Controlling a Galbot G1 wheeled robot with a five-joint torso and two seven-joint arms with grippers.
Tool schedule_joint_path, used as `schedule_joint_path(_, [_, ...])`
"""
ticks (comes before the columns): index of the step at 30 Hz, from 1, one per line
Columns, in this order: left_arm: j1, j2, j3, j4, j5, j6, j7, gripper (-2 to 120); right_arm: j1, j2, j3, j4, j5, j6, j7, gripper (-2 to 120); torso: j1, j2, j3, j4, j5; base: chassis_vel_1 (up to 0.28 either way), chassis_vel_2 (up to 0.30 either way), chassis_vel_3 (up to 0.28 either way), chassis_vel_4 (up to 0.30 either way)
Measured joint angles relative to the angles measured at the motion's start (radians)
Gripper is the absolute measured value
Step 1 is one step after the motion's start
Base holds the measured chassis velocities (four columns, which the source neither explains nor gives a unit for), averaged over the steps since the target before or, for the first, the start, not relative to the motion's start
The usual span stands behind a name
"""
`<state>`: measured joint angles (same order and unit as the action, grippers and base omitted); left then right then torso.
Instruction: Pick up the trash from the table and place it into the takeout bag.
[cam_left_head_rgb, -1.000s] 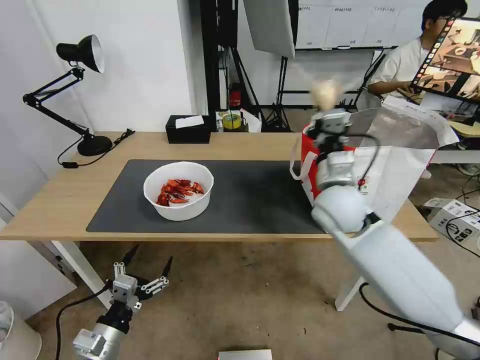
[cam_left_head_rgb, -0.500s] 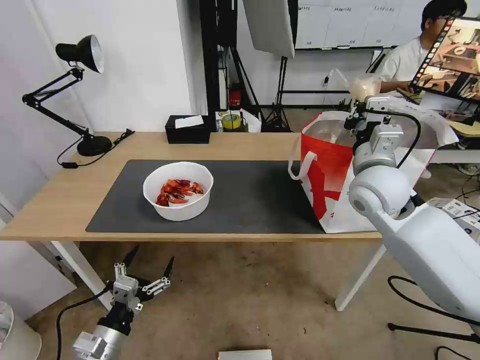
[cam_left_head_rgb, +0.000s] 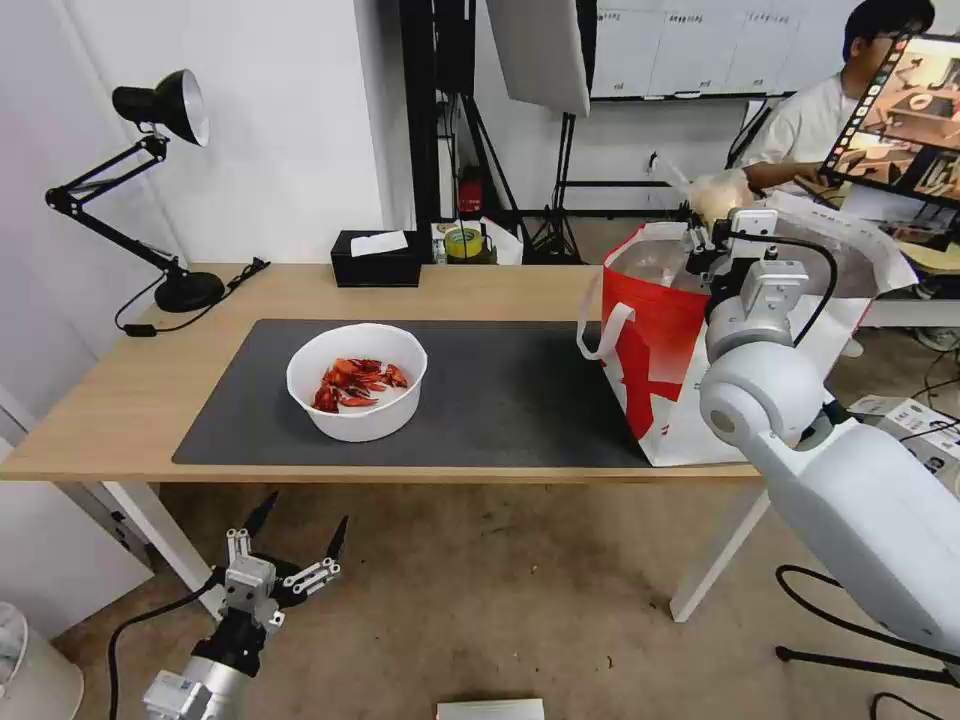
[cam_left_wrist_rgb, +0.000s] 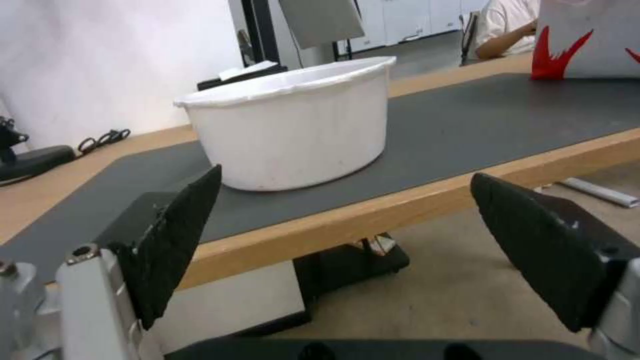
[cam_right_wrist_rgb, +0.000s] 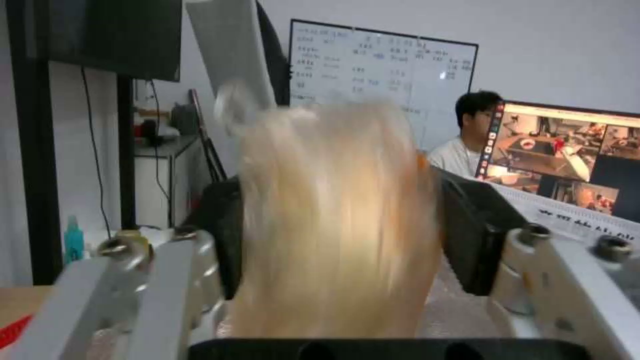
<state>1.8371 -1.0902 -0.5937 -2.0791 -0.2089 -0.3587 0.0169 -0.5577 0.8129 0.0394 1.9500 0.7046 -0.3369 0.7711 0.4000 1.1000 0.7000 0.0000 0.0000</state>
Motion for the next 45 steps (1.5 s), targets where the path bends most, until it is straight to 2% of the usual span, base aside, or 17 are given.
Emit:
schedule_joint_path(2, [0.0,0.0,0.0,-0.002,0.0,0.001,0.0,100,0.007,-0.008,0.0,0.001,0.006,-0.001,-0.003,76,0.0,0.0,0.0,0.0,-0.0001,0.0,0.0,0.0,0.0])
schedule_joint_path(4, [0.0,0.001,0.0,-0.002,0.0,0.001,0.0,100,0.008,-0.011,0.0,0.001,0.009,-0.002,-0.004,80,0.0,0.0,0.0,0.0,-0.0001,0.0,0.0,0.0,0.0])
schedule_joint_path(7, [-0.001,0.001,0.0,-0.002,0.0,0.002,-0.001,100,0.005,-0.013,-0.001,0.002,0.011,-0.002,-0.01,94,0.0,0.0,0.0,0.0,0.0,0.0,0.0,0.0,0.0])
schedule_joint_path(11, [-0.001,0.003,0.0,-0.004,0.0,0.002,-0.001,100,-0.002,-0.012,-0.002,0.006,0.011,-0.002,-0.015,100,0.0,0.0,0.0,0.0,0.0,0.0,0.0,0.0,0.0])
schedule_joint_path(20, [-0.002,0.006,-0.004,-0.005,-0.004,0.002,-0.001,100,-0.021,-0.015,0.001,0.022,0.002,0.039,-0.033,100,0.0,0.0,0.0,0.0001,0.0,0.0,0.0,0.0,0.0])
schedule_joint_path(23, [-0.005,0.004,-0.008,-0.005,-0.01,-0.001,-0.001,100,-0.058,-0.035,0.02,0.075,-0.003,0.084,-0.133,100,0.0,0.0,0.0,0.0001,-0.0001,0.0,0.0,0.0,0.0])
schedule_joint_path(24, [-0.005,0.004,-0.008,-0.005,-0.01,-0.001,-0.001,100,-0.058,-0.035,0.02,0.075,-0.003,0.084,-0.133,100,0.0,0.0,0.0,0.0001,-0.0001,0.0,0.0,0.0,0.0])
schedule_joint_path(27, [-0.006,0.003,-0.012,-0.005,-0.014,-0.007,-0.001,100,-0.147,-0.065,0.053,0.161,0.027,0.136,-0.27,100,0.0,0.0,0.0,0.0002,-0.0002,0.0,0.0,0.0,0.0])
schedule_joint_path(28, [-0.006,0.003,-0.012,-0.005,-0.014,-0.007,-0.001,100,-0.147,-0.065,0.053,0.161,0.027,0.136,-0.27,100,0.0,0.0,0.0,0.0002,-0.0002,0.0,0.0,0.0,0.0])
schedule_joint_path(30, [-0.003,0.002,-0.016,-0.011,-0.017,-0.008,-0.001,100,-0.253,-0.086,0.081,0.229,0.054,0.157,-0.352,100,0.0,0.0,0.0,0.0,0.0003,0.0,0.0,0.0,0.0])
schedule_joint_path(31, [-0.003,0.002,-0.016,-0.011,-0.017,-0.008,-0.001,100,-0.253,-0.086,0.081,0.229,0.054,0.157,-0.352,100,0.0,0.0,0.0,0.0,0.0003,0.0,0.0,0.0,0.0])
schedule_joint_path(33, [-0.003,0.002,-0.018,-0.012,-0.018,-0.008,-0.001,100,-0.331,-0.1,0.094,0.261,0.064,0.202,-0.441,100,0.0,0.0,0.0,-0.0002,-0.0002,0.0,0.0,0.0,0.0])
schedule_joint_path(37, [-0.005,0.003,-0.02,-0.013,-0.021,-0.008,-0.001,100,-0.439,-0.101,0.117,0.273,0.035,0.294,-0.55,100,0.0,0.0,0.0,0.0002,-0.0002,0.0,0.0,0.0,0.0])
schedule_joint_path(38, [-0.005,0.003,-0.02,-0.013,-0.021,-0.008,-0.001,100,-0.439,-0.101,0.117,0.273,0.035,0.294,-0.55,100,0.0,0.0,0.0,0.0002,-0.0002,0.0,0.0,0.0,0.0])
schedule_joint_path(41, [-0.005,0.005,-0.02,-0.013,-0.023,-0.008,0.0,100,-0.563,-0.097,0.16,0.271,0.019,0.387,-0.651,100,0.0,0.0,0.0,0.0,0.0,0.0,0.0,0.0,0.0])
schedule_joint_path(42, [-0.005,0.005,-0.02,-0.013,-0.023,-0.008,0.0,100,-0.563,-0.097,0.16,0.271,0.019,0.387,-0.651,100,0.0,0.0,0.0,0.0,0.0,0.0,0.0,0.0,0.0])
schedule_joint_path(45, [-0.008,0.007,-0.017,-0.005,-0.024,-0.011,0.0,100,-0.68,-0.093,0.201,0.247,-0.052,0.481,-0.695,100,0.0,0.0,0.0,0.0001,-0.0001,0.0,0.0,0.0,0.0])
